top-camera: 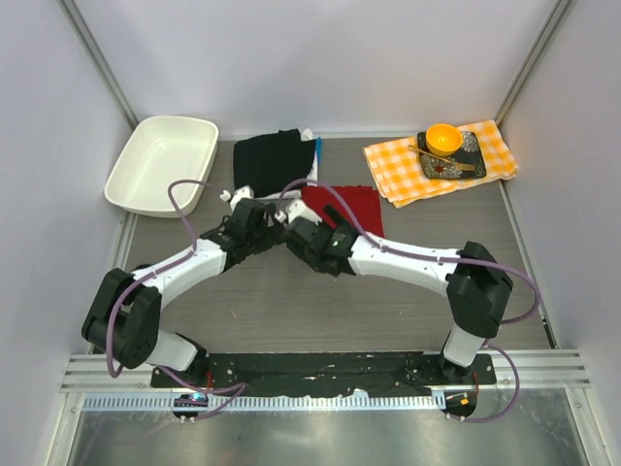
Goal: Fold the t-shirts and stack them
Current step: Neatly place the folded tshirt to the corner
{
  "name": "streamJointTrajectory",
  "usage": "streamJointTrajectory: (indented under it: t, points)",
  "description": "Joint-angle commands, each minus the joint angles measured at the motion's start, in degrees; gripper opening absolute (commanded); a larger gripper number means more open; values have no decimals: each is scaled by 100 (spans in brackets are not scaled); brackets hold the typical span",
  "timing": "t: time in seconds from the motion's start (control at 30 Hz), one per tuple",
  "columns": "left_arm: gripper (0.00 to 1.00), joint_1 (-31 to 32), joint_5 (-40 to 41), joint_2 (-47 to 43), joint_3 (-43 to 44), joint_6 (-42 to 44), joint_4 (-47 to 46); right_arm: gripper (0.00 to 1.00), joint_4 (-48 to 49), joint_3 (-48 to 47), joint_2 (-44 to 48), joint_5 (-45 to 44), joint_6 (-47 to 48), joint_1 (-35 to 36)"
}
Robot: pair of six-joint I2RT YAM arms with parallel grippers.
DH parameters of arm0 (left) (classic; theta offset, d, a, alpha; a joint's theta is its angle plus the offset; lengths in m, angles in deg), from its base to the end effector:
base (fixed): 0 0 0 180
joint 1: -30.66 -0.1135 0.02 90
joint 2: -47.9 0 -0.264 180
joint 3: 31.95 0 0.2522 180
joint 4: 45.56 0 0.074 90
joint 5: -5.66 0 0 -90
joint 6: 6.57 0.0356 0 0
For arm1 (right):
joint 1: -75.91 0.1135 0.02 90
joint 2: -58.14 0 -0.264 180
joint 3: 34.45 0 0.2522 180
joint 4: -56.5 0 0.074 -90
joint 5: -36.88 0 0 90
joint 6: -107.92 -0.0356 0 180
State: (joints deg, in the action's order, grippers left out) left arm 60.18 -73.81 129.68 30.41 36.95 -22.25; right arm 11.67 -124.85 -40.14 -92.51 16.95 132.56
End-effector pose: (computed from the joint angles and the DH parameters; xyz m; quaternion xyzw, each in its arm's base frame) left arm 0.2644 -0.1422 0.2170 -0.1709 0.8969 -0.1795 0.3663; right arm 0.2219 0.2961 0.2594 -0.3213 0.8392 -0.1347 0.4176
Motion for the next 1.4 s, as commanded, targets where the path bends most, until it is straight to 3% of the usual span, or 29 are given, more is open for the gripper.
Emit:
streamJointTrajectory:
  t: [0.0, 0.27, 0.47, 0.7, 0.97, 1.37]
  points:
    - [100, -16, 371, -355, -289, -11, -49, 98, -883, 518, 160, -937, 106, 452]
    - [100, -384, 644, -461, -746, 174, -39, 97, -726, 852, -357, -1894, 369, 1331]
    - [100, -947, 11, -102, -685, 122, -356, 96, 450, 1203, -876, -2466, 1019, 1534]
    - [100, -1071, -279, 356, -351, 148, -409, 96, 2174, 1705, -1246, -2819, 1907, 1490]
    - [100, -1211, -331, 567, -132, 288, -277, 95, 3615, 1898, -1852, -2705, 2523, 1315]
    - [100, -1326, -402, 664, -123, 297, -339, 95, 3722, 1785, -1747, -1923, 2259, 383]
